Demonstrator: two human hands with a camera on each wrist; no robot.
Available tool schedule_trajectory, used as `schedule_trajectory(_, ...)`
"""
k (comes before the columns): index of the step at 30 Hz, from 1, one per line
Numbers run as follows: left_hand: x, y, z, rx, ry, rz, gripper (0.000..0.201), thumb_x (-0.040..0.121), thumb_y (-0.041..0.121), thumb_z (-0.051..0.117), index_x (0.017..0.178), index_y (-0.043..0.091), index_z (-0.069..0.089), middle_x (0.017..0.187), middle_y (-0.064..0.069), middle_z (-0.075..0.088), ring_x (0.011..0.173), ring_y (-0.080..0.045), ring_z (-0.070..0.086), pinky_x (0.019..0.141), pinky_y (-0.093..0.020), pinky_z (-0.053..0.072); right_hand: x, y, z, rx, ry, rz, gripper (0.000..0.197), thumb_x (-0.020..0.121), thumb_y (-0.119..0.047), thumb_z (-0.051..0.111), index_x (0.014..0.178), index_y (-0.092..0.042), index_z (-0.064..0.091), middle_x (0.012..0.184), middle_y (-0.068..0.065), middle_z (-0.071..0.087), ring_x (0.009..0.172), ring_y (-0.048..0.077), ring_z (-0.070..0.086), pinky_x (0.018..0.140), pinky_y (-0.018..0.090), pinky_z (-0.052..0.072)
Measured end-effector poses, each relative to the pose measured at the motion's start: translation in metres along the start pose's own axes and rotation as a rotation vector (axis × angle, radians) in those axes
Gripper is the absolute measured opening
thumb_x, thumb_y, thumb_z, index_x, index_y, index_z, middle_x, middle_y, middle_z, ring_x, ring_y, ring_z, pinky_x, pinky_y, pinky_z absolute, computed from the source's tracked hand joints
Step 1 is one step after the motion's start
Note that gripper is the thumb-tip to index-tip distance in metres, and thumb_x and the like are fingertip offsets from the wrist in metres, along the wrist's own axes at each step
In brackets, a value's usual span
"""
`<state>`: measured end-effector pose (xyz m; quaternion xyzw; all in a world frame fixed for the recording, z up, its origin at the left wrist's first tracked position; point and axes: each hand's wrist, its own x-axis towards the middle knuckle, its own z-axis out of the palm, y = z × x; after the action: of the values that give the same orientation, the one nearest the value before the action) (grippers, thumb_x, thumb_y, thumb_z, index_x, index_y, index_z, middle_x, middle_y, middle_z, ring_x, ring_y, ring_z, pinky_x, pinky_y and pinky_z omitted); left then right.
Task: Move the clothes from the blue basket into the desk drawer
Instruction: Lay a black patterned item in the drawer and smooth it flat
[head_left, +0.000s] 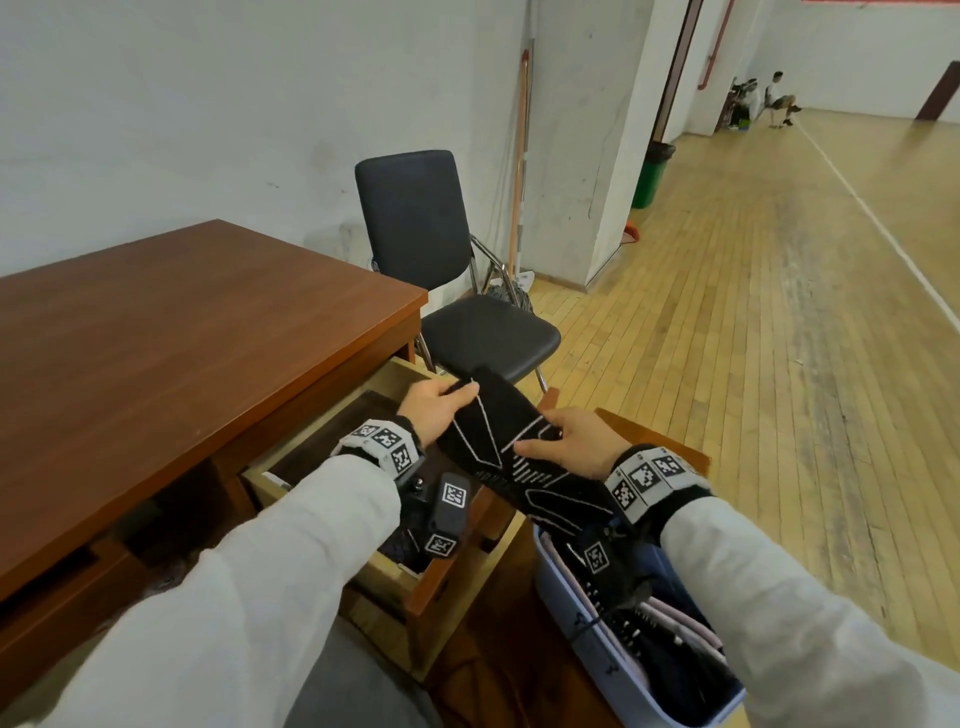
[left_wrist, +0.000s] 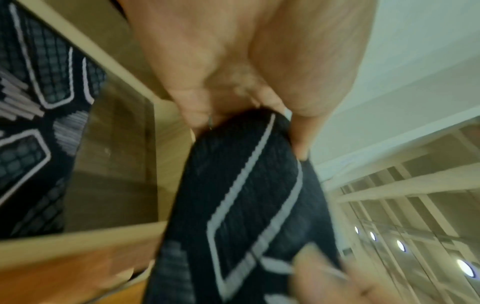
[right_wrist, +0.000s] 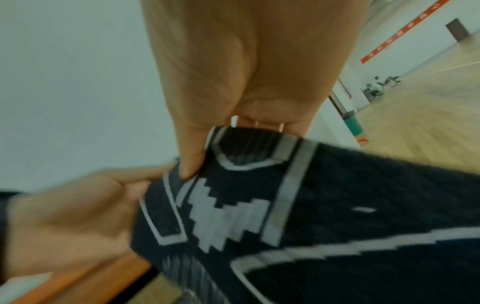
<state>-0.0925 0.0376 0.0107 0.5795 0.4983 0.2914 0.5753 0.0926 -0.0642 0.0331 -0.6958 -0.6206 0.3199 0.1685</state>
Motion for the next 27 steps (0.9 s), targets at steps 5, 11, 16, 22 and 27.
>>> schedule_trajectory(5,0.009,-0.005,-0.063,0.132,0.316,0.039,0.028,0.091,0.035,0.058,0.1,0.011,0.071,0.107,-0.011,0.071,0.103,-0.03,0.065,0.098,-0.04,0.049,0.019,0.015,0.03,-0.126,-0.14,0.139,0.038,0.088,-0.039,0.063,0.109,-0.007,0.068,0.105,0.012,0.07,0.1,0.027,0.066,0.089,0.038,0.051)
schedule_trajectory(11,0.018,-0.035,-0.101,0.458,0.302,-0.138,0.032,0.091,0.02,0.057,0.116,0.0,0.066,0.122,-0.016,0.065,0.114,-0.033,0.058,0.098,-0.034,0.043,0.047,-0.015,0.044,0.124,-0.043,0.173,0.025,0.094,-0.025,0.057,0.11,-0.006,0.059,0.093,0.014,0.072,0.078,0.029,0.072,0.074,0.041,0.061)
schedule_trajectory(16,0.027,-0.053,-0.109,0.589,0.339,-0.186,0.034,0.088,0.018,0.064,0.121,0.009,0.064,0.127,-0.011,0.063,0.117,-0.029,0.059,0.102,-0.035,0.045,0.065,-0.036,0.073,0.014,-0.119,0.17,0.025,0.093,-0.023,0.059,0.116,-0.013,0.056,0.097,0.006,0.068,0.068,0.014,0.065,0.057,0.023,0.055)
schedule_trajectory(22,0.043,-0.081,-0.122,0.666,0.332,-0.274,0.028,0.087,0.004,0.057,0.114,0.014,0.06,0.124,-0.009,0.062,0.116,-0.029,0.057,0.1,-0.036,0.046,0.083,-0.039,0.109,-0.246,-0.112,0.056,0.045,0.089,-0.032,0.061,0.128,-0.016,0.044,0.116,0.008,0.064,0.101,0.026,0.064,0.087,0.038,0.055)
schedule_trajectory(27,0.047,-0.1,-0.128,0.719,0.297,-0.322,0.025,0.089,0.006,0.058,0.112,0.014,0.058,0.124,-0.008,0.061,0.116,-0.028,0.057,0.09,-0.031,0.042,0.095,-0.037,0.127,-0.387,-0.178,0.061,0.049,0.088,-0.034,0.061,0.128,-0.013,0.042,0.116,0.009,0.062,0.104,0.029,0.062,0.091,0.041,0.051)
